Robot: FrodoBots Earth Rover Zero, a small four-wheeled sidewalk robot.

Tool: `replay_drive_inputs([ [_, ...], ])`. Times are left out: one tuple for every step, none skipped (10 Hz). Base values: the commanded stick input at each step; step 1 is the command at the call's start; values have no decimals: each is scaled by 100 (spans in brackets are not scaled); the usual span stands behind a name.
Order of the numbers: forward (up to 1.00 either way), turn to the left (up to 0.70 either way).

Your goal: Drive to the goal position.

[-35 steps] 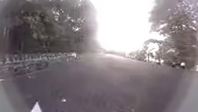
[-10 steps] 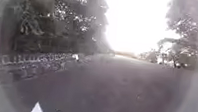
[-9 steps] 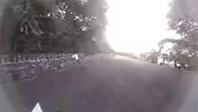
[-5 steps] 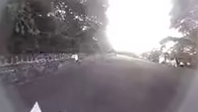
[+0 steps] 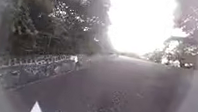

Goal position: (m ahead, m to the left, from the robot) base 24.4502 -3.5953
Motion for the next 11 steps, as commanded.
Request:
replay_drive_inputs([
  [70,-33],
  [70,-32],
  [70,-34],
  [70,-34],
  [70,-34],
  [70,-34],
  [70,-34],
  [70,-34],
  [70,-34],
  [70,-34],
  [70,-34],
])
